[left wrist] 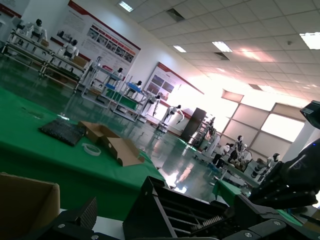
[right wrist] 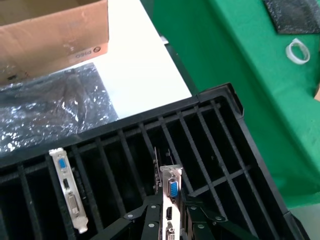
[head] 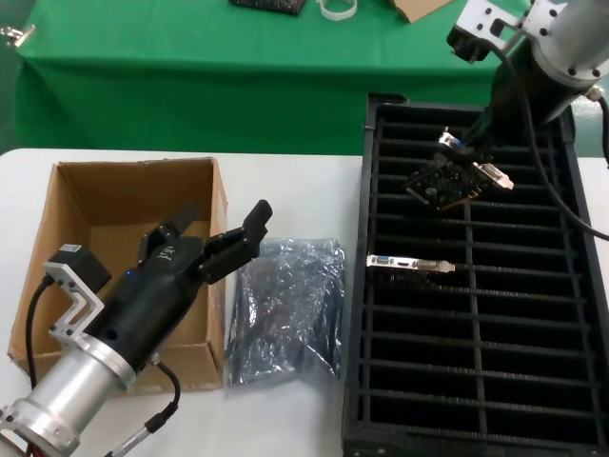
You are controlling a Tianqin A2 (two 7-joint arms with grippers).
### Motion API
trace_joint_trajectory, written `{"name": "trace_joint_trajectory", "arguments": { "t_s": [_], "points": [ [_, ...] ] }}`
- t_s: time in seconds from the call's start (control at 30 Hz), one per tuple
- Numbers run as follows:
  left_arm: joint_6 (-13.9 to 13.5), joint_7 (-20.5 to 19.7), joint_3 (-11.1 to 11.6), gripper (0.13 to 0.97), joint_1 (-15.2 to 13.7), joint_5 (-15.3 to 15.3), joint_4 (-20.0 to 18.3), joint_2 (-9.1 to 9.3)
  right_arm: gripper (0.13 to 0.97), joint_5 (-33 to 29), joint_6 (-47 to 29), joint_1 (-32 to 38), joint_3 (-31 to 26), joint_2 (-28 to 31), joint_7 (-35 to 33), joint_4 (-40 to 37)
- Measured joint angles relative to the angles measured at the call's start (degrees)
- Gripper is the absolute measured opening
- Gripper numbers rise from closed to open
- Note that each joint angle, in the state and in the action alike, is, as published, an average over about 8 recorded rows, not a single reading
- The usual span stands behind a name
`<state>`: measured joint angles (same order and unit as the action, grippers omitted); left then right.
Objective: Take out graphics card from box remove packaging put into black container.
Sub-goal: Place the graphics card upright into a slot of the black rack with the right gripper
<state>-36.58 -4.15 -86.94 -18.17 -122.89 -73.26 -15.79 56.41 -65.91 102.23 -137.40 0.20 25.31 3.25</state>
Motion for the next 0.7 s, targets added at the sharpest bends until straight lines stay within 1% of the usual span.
{"name": "trace_joint_trajectory", "arguments": {
  "t_s": [0.17, 0.37, 0.7],
  "points": [
    [-0.3, 0.8, 0.3, 0.966, 0.0, -0.2, 0.3, 0.03, 0.186, 0.4, -1.4, 0.9, -1.0, -0.1, -0.6, -0.9],
    [-0.1, 1.3, 0.4, 0.966, 0.7, -0.3, -0.3, 0.10, 0.186, 0.2, -2.5, 1.6, -1.2, -0.2, -1.3, -1.9],
    [1.5, 1.7, -0.1, 0.966, 1.4, 0.4, -1.0, 0.37, 0.186, 0.4, -3.1, 2.1, -0.6, 0.3, -3.5, -2.6]
  ]
}}
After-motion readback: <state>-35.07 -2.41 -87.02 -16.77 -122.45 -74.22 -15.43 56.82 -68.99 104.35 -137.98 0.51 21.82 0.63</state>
